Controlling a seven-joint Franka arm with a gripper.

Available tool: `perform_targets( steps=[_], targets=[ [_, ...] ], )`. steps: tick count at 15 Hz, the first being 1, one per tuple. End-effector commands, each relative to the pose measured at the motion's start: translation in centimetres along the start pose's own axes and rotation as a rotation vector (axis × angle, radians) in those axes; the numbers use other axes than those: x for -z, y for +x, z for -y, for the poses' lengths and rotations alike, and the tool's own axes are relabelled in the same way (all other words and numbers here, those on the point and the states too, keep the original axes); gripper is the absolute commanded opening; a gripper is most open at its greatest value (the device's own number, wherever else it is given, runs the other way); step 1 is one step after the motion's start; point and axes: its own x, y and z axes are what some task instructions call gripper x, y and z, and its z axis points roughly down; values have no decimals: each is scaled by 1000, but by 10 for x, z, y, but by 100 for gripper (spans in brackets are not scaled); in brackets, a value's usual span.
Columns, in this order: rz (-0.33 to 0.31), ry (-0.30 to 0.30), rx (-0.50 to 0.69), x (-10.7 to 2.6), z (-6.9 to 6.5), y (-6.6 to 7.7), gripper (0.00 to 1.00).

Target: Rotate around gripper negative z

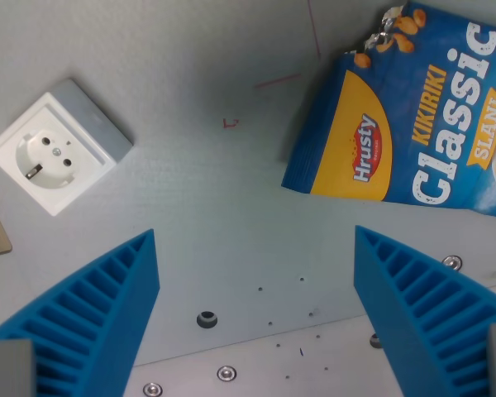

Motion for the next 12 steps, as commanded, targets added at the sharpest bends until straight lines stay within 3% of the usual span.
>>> perform_targets(
  steps=[1,12],
  targets=[
    [-3,1,13,1,0,0,100],
    [-3,0,160,1,0,0,100]
  ],
)
